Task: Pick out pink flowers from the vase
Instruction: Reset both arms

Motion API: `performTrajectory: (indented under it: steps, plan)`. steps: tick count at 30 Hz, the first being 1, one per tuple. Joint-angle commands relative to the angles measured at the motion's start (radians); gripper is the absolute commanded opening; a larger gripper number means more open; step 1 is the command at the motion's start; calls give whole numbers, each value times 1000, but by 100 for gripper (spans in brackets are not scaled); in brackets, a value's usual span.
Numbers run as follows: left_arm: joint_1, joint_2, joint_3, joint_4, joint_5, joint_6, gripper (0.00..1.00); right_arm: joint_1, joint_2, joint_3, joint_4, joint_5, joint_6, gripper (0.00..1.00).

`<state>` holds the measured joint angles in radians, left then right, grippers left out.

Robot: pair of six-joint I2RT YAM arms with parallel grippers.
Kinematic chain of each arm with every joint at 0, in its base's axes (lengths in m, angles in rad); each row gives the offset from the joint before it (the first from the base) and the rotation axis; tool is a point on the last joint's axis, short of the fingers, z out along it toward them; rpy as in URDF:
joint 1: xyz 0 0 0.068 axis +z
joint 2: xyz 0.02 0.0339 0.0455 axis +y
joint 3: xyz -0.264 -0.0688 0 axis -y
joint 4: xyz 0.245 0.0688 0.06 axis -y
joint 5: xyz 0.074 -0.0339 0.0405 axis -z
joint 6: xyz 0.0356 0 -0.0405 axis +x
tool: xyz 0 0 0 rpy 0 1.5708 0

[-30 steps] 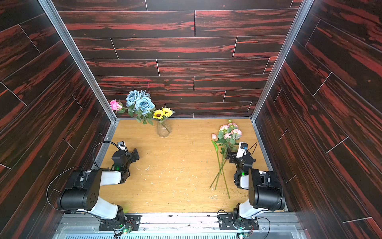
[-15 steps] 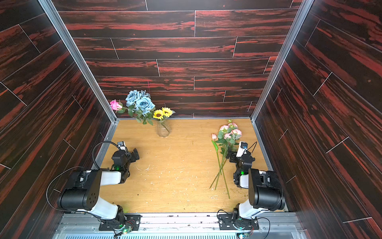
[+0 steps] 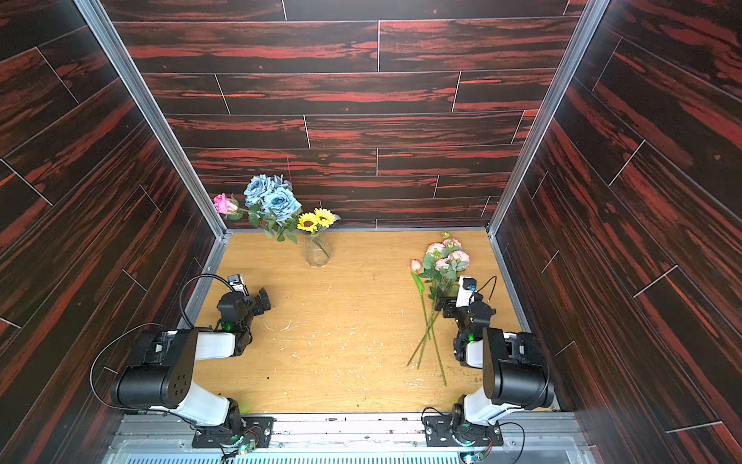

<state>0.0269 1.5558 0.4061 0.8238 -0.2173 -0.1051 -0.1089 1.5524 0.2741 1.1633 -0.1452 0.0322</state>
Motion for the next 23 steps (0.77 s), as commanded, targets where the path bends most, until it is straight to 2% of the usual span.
performTrajectory:
  steps: [1,2,4,8,23]
  plan:
    - [5,-17,19,-8,-11,-2,100,-32,12,27,-9,4,43,99]
    - [5,-18,19,-8,-11,-1,100,-28,6,33,-37,79,58,99]
    - [5,-17,18,-8,-11,-1,100,2,8,40,-43,133,41,99]
    - [5,-18,18,-9,-12,-2,100,3,4,27,-19,60,13,99]
    - [5,-12,28,-20,-8,0,100,3,5,28,-21,58,12,99]
